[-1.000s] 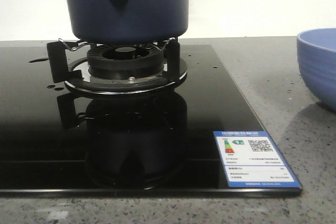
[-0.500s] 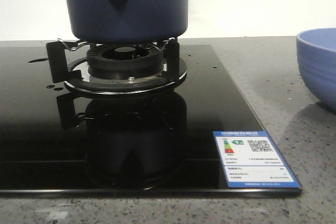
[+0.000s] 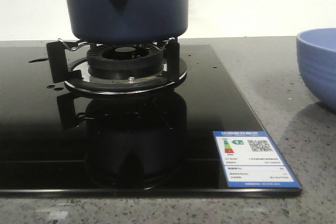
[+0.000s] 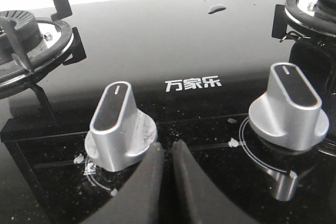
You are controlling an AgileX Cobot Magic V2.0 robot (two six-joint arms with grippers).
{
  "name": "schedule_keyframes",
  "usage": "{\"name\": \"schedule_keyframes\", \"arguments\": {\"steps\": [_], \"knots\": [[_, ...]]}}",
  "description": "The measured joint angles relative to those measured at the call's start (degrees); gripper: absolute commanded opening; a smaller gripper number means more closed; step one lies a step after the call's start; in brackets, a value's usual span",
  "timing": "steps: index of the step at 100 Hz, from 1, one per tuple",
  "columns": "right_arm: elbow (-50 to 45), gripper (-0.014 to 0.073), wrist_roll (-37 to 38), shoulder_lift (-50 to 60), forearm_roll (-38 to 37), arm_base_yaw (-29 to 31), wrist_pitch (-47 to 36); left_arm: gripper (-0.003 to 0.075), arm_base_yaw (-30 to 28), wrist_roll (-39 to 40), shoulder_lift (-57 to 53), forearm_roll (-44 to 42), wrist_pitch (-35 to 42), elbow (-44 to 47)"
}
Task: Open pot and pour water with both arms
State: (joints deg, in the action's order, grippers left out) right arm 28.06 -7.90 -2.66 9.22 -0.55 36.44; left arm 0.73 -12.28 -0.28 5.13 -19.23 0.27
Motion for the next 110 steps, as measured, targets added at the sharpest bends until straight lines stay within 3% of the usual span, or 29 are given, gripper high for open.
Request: {"name": "schedule_keyframes", "arguments": {"steps": [24, 41, 77, 90, 110], "knots": [[-0.63, -0.0064, 0.00, 0.00, -0.68, 0.00, -0.27, -0.0020, 0.00, 0.00, 0.00, 0.09, 0.00, 0.00], [-6.05, -0.0064, 0.10, 0.00, -8.21, 1.27, -3.26, -0.0020, 0.00, 0.00, 0.00, 0.09, 0.00, 0.00], [-27.18, -0.0064, 11.25, 1.23, -10.38, 6.30, -24.51, -0.0020, 0.00, 0.00, 0.00, 0.09, 0.00, -0.10], [-28.54, -0.0064, 12.66, 3.00, -10.62, 6.30, -24.41, -0.0020, 0.00, 0.00, 0.00, 0.09, -0.04, -0.10], [-28.54, -0.0064, 12.87, 3.23, -10.62, 6.41, -17.92, -0.0020, 0.00, 0.13, 0.00, 0.13, -0.13, -0.10]]}}
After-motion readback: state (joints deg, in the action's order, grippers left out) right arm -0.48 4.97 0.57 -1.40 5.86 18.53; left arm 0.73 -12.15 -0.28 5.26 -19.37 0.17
